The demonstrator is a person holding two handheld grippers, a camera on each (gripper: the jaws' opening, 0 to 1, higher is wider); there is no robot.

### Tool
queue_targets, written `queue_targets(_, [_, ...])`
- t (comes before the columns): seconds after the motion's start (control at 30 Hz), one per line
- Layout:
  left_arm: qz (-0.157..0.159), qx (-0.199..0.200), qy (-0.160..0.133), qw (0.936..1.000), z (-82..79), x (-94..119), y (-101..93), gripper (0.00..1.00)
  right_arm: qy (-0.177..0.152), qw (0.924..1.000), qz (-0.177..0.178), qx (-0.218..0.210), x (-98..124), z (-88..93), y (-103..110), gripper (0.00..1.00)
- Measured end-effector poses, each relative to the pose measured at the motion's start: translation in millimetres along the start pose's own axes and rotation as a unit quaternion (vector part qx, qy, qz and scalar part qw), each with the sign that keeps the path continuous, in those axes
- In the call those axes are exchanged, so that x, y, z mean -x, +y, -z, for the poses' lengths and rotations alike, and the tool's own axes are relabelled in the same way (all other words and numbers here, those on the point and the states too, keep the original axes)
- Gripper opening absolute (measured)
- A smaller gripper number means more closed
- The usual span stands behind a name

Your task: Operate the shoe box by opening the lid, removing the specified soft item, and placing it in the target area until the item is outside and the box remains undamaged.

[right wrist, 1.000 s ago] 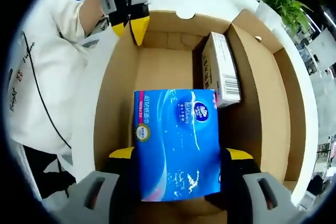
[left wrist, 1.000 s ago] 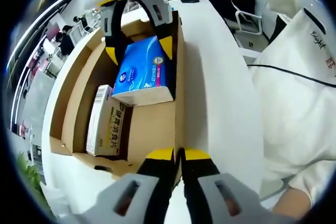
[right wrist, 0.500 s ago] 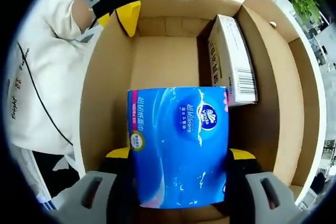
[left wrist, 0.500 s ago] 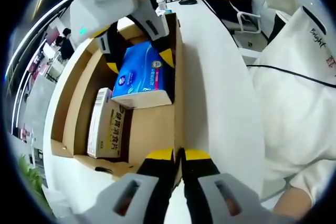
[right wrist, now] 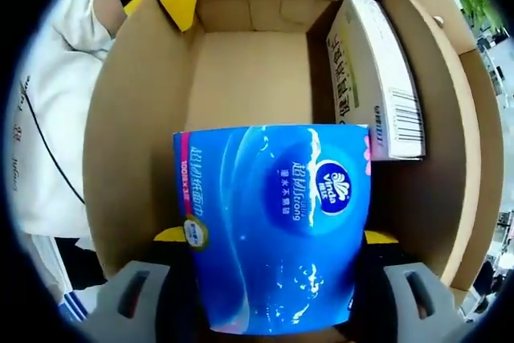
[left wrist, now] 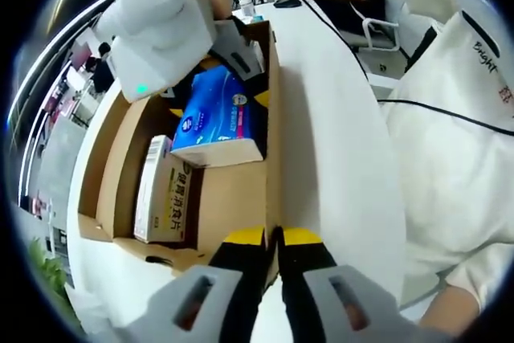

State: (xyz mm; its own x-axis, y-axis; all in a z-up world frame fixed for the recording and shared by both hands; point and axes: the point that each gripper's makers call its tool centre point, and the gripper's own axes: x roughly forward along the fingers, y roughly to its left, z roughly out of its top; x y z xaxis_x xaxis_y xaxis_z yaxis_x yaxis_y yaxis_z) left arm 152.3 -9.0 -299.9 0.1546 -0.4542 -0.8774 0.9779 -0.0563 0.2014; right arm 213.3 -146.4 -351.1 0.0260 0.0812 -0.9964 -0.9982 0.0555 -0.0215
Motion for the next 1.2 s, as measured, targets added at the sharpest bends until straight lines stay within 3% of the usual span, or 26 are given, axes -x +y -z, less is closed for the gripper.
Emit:
queue_targets(0.37, [0.000,0.006,0.007,1.0000,0.3,-0.4,0.3,0.04,0.018,0.9998,-0.008,0.002,-1.4,-0.8,3.6,0.79])
queue_targets(0.43, [0.004,-0.010,0.006,0.9999,0.4,-0.3,-0.4,0.04,0.049,0.9985,0.001,-0.023,0.7,4.2,9.4,0.75])
queue_targets(0.53, [0.003,-0.007,0.016,0.9998,1.0,-1.4,-1.7,0.04,0.023,0.9993,-0.007,0.029,-1.4,-5.1,12.2,0.73])
queue_targets(0.67, [0.000,-0.003,0.011,0.9999,1.1,-0.9,-1.0,0.04,0.012,0.9999,-0.008,0.008,4.8,-0.8,13.6,0.72])
queue_targets(0.73, [-0.001,-0.004,0.011,0.9999,1.2,-0.9,-0.7,0.05,0.022,0.9996,0.001,-0.020,5.3,3.6,12.5,0.72])
queue_targets(0.77, [-0.001,-0.004,0.012,0.9999,1.2,-0.9,-0.7,0.05,0.020,0.9997,0.000,-0.017,5.6,3.6,13.5,0.72])
queue_targets(0.83, [0.000,-0.007,0.018,0.9998,1.5,-1.2,0.5,0.05,0.022,0.9992,0.032,0.010,11.0,5.2,4.5,0.71])
queue_targets(0.93, [0.003,0.003,0.023,0.9997,2.1,-1.1,0.6,0.05,0.007,0.9998,0.019,-0.010,18.7,2.0,1.1,0.71])
queue_targets(1.07, [0.001,-0.004,0.019,0.9998,1.9,-0.8,-0.1,0.05,0.005,0.9994,0.031,0.012,21.6,-0.7,-8.7,0.70])
queue_targets(1.13, [0.000,-0.002,0.017,0.9999,1.7,-0.7,0.3,0.05,0.000,0.9999,0.015,-0.003,23.1,-2.7,-2.7,0.70])
queue_targets(1.2, [0.000,-0.003,0.018,0.9998,1.7,-0.8,0.4,0.05,-0.027,0.9995,0.015,-0.012,29.4,-12.9,-9.3,0.70])
